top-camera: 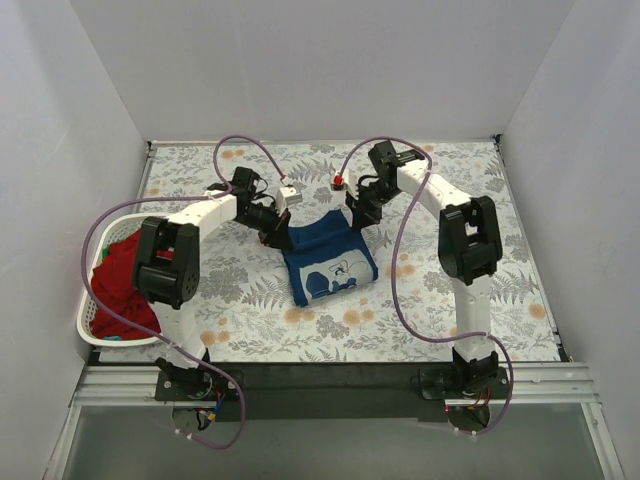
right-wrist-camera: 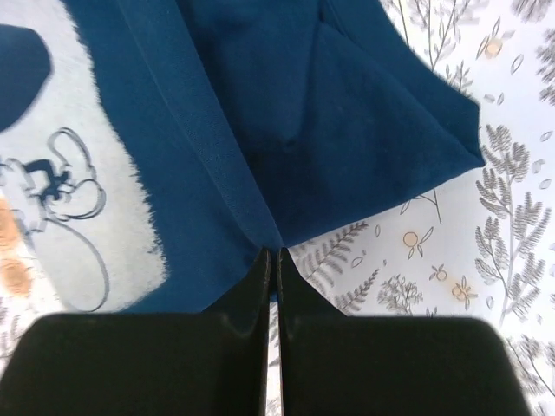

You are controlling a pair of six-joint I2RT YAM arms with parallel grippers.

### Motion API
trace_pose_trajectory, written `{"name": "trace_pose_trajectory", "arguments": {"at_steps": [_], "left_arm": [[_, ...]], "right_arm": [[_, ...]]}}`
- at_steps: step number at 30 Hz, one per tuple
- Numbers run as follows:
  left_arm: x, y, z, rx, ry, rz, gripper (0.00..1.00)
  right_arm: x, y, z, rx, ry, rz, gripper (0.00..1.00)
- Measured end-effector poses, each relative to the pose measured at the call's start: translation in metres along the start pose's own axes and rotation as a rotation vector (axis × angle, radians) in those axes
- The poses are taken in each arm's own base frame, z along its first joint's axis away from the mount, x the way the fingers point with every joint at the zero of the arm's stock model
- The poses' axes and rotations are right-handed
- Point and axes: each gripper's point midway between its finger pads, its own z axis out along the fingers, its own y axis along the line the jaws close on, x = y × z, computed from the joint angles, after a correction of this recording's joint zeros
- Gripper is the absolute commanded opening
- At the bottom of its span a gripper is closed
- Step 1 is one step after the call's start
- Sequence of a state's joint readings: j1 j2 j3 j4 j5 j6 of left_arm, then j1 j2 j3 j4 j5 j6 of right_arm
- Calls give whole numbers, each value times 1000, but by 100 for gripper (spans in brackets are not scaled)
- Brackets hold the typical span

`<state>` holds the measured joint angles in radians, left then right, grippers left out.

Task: Fold and stack the t-shirts
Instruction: Fold the tshirt

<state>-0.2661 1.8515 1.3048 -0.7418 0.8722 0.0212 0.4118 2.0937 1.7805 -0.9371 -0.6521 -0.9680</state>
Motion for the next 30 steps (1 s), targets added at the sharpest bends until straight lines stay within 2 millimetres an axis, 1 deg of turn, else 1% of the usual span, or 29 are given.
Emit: {"name": "trace_pose_trajectory", "arguments": {"at_steps": [2, 3, 5, 6, 8, 11, 12, 14, 16, 18, 19, 20, 21, 23, 25, 27, 28, 29, 30], "left_arm": [[8, 16, 11, -7, 14, -30, 0], [13, 24, 18, -10, 25, -46, 0], [22, 33, 27, -13, 41, -71, 0], [28, 37, 32, -10, 52, -87, 0], [33, 39, 36, -7, 59, -102, 0], [32, 38, 36, -7, 53, -95, 0], [33, 36, 36, -5, 51, -93, 0], [37, 27, 36, 9, 51, -89, 0], [43, 13, 35, 32, 56, -88, 0], [46, -4, 32, 62, 59, -93, 0], [46, -12, 30, 75, 60, -90, 4], [45, -18, 28, 84, 61, -86, 23], [43, -23, 25, 88, 57, -72, 29], [37, -31, 17, 88, 47, -58, 45], [26, -36, 10, 83, 24, -30, 48], [15, -40, 3, 84, -2, -7, 50], [7, -41, 1, 84, -16, 11, 51], [1, -41, 1, 85, -26, 27, 54], [-5, -40, 2, 82, -34, 46, 55]], "right_arm": [[14, -13, 15, -18, 14, 35, 1], [20, -16, 22, -29, 23, 51, 1], [33, -18, 35, -52, 40, 88, 1], [38, -17, 40, -62, 48, 104, 1], [44, -16, 45, -73, 55, 122, 1], [47, -8, 46, -80, 50, 138, 1], [49, -2, 45, -85, 49, 146, 1], [56, 17, 42, -106, 56, 176, 1], [62, 44, 38, -140, 63, 215, 1], [66, 76, 33, -179, 74, 254, 1], [65, 88, 30, -194, 75, 265, 1], [63, 98, 27, -205, 75, 273, 18], [60, 107, 24, -214, 74, 287, 30], [49, 113, 16, -212, 56, 300, 47], [38, 113, 7, -202, 30, 314, 50], [23, 105, -2, -186, -8, 335, 48], [14, 99, -7, -176, -28, 345, 45], [4, 90, -12, -162, -57, 345, 38], [-9, 80, -18, -148, -94, 346, 34]]}}
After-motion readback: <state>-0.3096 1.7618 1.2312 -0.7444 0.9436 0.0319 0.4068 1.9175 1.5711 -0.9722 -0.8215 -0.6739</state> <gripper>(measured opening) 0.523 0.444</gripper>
